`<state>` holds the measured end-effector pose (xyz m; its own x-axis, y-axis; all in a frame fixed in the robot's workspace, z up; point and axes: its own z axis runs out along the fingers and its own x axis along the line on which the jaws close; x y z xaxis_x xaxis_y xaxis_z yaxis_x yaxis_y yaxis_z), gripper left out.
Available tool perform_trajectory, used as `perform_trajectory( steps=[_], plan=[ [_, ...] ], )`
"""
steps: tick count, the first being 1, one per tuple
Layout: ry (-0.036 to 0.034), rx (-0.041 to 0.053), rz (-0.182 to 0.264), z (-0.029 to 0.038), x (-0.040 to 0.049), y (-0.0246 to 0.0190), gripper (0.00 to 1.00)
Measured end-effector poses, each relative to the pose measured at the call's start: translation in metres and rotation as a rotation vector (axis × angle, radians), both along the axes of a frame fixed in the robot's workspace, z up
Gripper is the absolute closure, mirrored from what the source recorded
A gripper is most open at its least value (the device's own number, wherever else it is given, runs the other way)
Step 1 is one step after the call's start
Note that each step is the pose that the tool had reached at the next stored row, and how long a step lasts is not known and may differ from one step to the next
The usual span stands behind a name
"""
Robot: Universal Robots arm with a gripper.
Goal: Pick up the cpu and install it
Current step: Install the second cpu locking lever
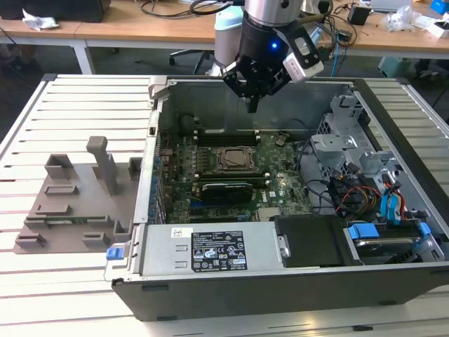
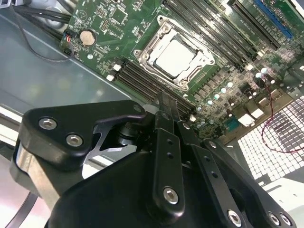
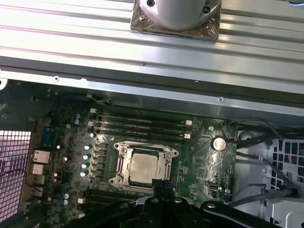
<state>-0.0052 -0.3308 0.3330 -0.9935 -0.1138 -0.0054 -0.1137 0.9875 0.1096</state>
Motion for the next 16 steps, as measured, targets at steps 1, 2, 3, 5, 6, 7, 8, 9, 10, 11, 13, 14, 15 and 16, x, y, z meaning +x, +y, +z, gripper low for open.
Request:
perform_trajectory(
  steps=[1,2,3,5,6,7,8,9,10,11,13,14,15,16],
  plan=[
    [0.0,0.0,0.0,-0.0007,0.0,-0.0002,0.89],
    [0.0001,-0.0001,0.0,-0.0011,0.0,-0.0002,0.89],
    [0.0001,-0.0001,0.0,-0.0018,0.0,-0.0003,0.89],
    [0.0001,-0.0001,0.0,-0.0027,0.0,-0.0004,0.89],
    [0.0001,0.0,0.0,-0.0033,0.0,-0.0004,0.89],
    [0.0001,-0.0001,0.0,-0.0037,0.0,-0.0004,0.89],
    [0.0001,-0.0001,0.0,-0.0044,0.0,-0.0005,0.89],
    [0.0001,-0.0001,0.0,-0.005,0.0,-0.0005,0.89],
    [0.0001,0.0,0.0,-0.0054,0.0,-0.0005,0.89],
    [0.0001,-0.0001,0.0,-0.0064,0.0,-0.0005,0.89],
    [0.0002,-0.0001,0.0,-0.0082,0.0,-0.0006,0.89],
    [0.0003,0.0,0.0,-0.0094,0.0,-0.0007,0.89],
    [0.0004,0.0,0.0,-0.0103,0.0,-0.0009,0.89],
    [0.0005,0.0,0.0,-0.0118,0.0,-0.0017,0.89]
  ],
)
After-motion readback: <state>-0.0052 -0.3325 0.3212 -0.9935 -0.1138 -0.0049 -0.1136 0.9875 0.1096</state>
